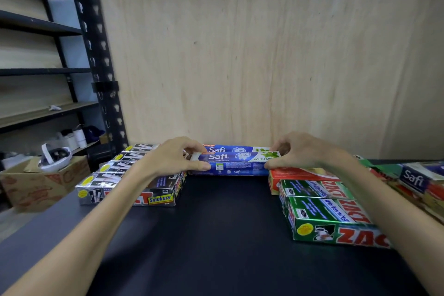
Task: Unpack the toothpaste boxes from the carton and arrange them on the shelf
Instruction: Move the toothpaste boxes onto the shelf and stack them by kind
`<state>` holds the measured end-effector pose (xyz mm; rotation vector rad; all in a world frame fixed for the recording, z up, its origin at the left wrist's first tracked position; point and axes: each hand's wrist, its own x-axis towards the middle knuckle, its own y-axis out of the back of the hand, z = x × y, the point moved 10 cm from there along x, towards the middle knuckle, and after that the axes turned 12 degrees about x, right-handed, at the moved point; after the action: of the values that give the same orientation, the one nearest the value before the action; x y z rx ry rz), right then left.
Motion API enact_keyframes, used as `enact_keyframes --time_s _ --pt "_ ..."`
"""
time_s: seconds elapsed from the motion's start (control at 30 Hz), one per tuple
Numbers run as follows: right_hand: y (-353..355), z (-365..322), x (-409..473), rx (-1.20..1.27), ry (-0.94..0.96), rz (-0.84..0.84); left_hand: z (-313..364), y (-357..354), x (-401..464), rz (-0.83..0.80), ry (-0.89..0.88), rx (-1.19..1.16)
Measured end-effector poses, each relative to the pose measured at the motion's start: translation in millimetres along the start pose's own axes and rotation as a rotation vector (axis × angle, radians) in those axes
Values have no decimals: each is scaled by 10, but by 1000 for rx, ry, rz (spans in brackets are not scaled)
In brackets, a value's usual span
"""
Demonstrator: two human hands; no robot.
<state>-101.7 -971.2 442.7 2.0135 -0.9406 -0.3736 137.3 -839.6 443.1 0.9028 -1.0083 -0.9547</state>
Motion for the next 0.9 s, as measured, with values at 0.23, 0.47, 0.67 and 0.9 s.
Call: enact_keyframes --time_s 0.23,0.47,0.67,0.9 --pt "-21 18 5 -13 -4 69 64 -28 26 61 -6 109" --pt "32 -142 -82 -112 54 156 75 -8 -46 39 -12 142" --pt "-61 -239 -65 -175 104 143 -17 17 -73 40 25 151" --pt "-139 -160 -42 -141 103 89 16 -13 -108 -12 6 234"
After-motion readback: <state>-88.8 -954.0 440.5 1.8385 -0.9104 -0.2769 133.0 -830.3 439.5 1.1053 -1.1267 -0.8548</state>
